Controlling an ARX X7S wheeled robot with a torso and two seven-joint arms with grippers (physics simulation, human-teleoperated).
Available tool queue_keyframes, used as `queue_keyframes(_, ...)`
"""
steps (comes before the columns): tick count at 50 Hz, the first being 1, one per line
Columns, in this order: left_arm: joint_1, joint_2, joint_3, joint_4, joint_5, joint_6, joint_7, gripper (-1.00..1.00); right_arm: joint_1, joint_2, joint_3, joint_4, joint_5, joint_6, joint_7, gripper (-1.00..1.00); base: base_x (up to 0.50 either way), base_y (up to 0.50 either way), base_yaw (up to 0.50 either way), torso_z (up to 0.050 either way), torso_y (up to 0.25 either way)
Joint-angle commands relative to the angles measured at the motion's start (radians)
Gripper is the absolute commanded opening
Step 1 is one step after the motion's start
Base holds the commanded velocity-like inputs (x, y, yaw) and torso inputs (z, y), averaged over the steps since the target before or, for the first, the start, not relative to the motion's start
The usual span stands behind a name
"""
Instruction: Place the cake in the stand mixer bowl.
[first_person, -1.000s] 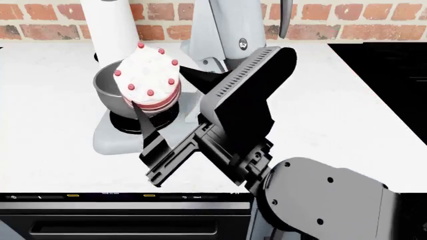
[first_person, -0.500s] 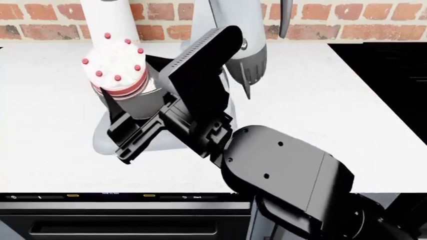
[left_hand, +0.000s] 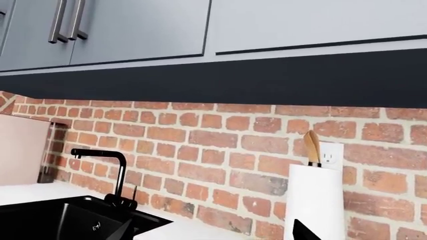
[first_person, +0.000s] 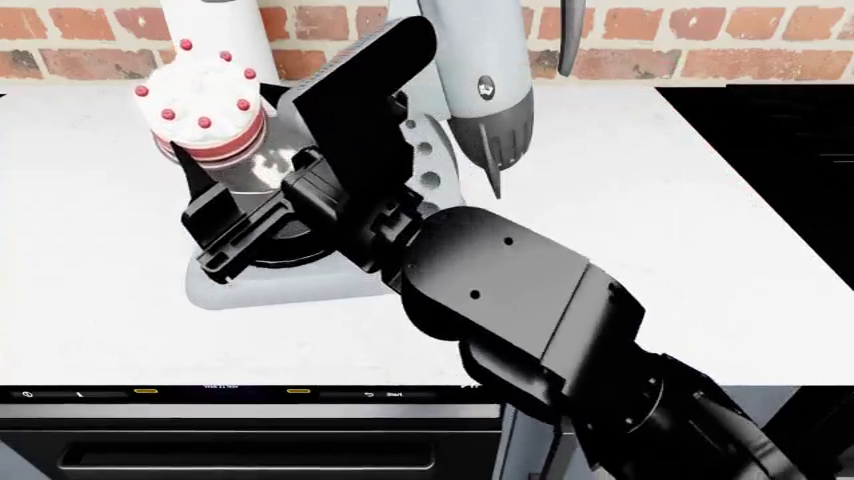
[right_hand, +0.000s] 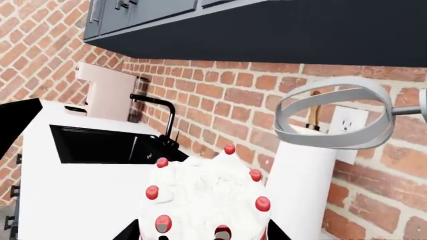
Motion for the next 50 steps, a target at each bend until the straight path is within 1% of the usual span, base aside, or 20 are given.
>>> queue_keyframes(1,-0.001,-0.001,0.003,-0.004,0.000,0.003,-0.002,1.00,0.033,-0.056,0.005,0.146,-0.042,-0.060,-0.039,-1.00,0.00,0.00,0.00,0.000,0.000)
queue_keyframes(9,0.000,-0.002,0.005,-0.004,-0.001,0.005,-0.003,1.00,0.061,-0.090,0.012,0.265,-0.020,-0.092,-0.027,-1.00,0.00,0.00,0.00,0.000,0.000)
queue_keyframes(15,0.000,-0.003,0.004,-0.006,-0.003,0.006,-0.003,1.00,0.081,-0.095,-0.020,0.337,0.023,-0.135,-0.010,-1.00,0.00,0.00,0.00,0.000,0.000)
queue_keyframes(24,0.001,-0.003,0.010,-0.009,0.000,0.008,-0.005,1.00,0.092,-0.078,-0.050,0.338,0.053,-0.160,0.007,-1.00,0.00,0.00,0.00,0.000,0.000)
queue_keyframes(50,0.011,-0.003,0.007,-0.014,-0.004,0.016,-0.001,1.00,0.114,-0.066,-0.098,0.358,0.082,-0.158,0.073,-1.00,0.00,0.00,0.00,0.000,0.000)
